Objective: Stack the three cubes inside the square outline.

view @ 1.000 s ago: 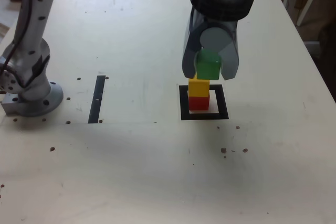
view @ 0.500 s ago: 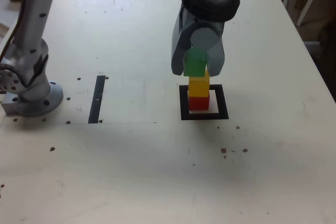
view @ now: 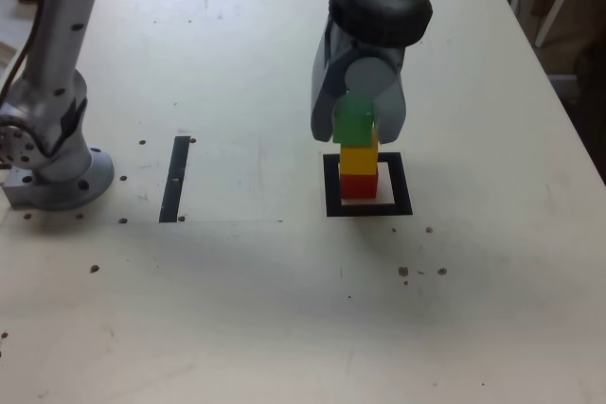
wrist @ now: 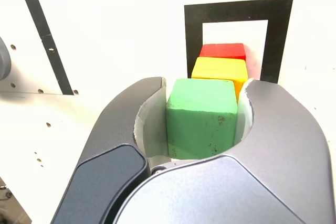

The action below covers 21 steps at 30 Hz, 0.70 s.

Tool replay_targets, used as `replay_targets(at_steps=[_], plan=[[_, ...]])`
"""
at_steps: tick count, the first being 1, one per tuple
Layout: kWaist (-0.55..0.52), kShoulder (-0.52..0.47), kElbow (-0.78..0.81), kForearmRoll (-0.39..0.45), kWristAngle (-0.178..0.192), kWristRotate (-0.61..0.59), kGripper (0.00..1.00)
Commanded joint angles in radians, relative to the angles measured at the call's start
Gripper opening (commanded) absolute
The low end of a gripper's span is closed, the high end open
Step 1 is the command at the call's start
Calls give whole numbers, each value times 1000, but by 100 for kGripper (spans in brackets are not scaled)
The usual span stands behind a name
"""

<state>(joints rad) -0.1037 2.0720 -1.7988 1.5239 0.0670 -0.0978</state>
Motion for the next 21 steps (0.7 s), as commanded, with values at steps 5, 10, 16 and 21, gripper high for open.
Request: replay_targets(at_steps=[5, 10, 16, 21], plan=[[13, -8, 38, -40, -11, 12, 99], [15, -17, 38, -51, -5, 12, 100], [15, -46, 43, -54, 12, 11, 100], [15, -100, 76, -52, 26, 3, 100]])
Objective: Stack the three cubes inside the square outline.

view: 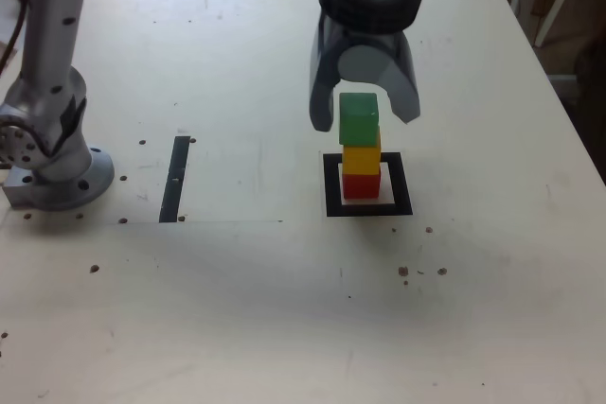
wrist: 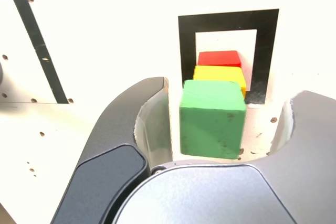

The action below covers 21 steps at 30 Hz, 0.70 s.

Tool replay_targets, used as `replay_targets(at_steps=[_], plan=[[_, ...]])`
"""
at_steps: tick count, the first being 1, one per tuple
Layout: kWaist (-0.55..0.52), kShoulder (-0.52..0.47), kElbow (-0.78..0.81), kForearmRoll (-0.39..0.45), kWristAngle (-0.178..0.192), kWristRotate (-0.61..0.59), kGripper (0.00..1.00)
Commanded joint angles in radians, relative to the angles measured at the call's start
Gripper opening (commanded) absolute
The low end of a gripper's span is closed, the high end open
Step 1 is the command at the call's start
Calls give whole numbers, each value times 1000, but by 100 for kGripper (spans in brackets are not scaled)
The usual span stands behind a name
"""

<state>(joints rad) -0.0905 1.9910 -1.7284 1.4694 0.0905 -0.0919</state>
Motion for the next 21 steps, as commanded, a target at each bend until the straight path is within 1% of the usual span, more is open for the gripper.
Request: replay_targets(at_steps=[1, 8, 13, 17, 21], plan=[[1, -33, 17, 3, 5, -5, 100], [1, -147, 137, 3, 27, -33, 100], [1, -263, 294, -10, 40, -73, 100], [1, -336, 437, -52, 36, -94, 100], [1, -368, 568, -121, 23, -98, 100]])
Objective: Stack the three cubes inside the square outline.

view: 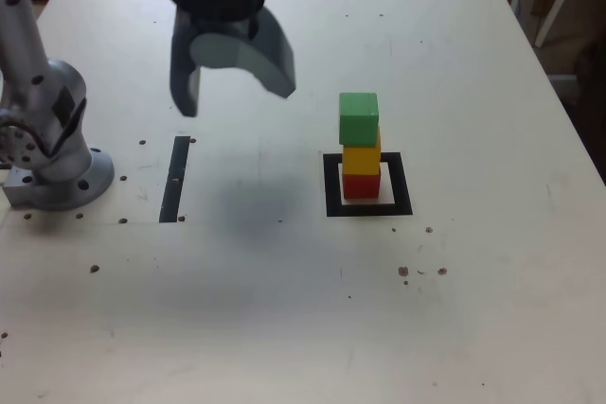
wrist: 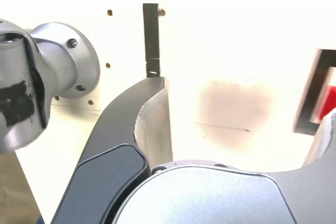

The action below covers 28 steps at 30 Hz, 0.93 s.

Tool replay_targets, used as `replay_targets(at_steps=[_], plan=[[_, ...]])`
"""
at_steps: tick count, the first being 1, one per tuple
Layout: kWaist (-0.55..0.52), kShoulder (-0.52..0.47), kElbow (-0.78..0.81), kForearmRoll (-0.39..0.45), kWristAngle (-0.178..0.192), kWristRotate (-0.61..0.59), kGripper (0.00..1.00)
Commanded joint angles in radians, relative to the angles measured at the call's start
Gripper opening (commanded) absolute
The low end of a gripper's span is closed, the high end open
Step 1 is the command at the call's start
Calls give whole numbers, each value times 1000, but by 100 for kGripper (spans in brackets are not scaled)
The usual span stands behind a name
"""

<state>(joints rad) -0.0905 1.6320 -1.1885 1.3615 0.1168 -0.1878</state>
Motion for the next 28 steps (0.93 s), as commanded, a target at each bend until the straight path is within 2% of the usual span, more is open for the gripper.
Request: replay_targets(at_steps=[1, 8, 13, 28], plan=[[1, -15, 59, -31, -7, -2, 100], [-6, -70, 256, -146, -46, -2, 100], [-41, -79, 316, -188, -65, -2, 100], [-69, -90, 424, -281, -63, 65, 99]])
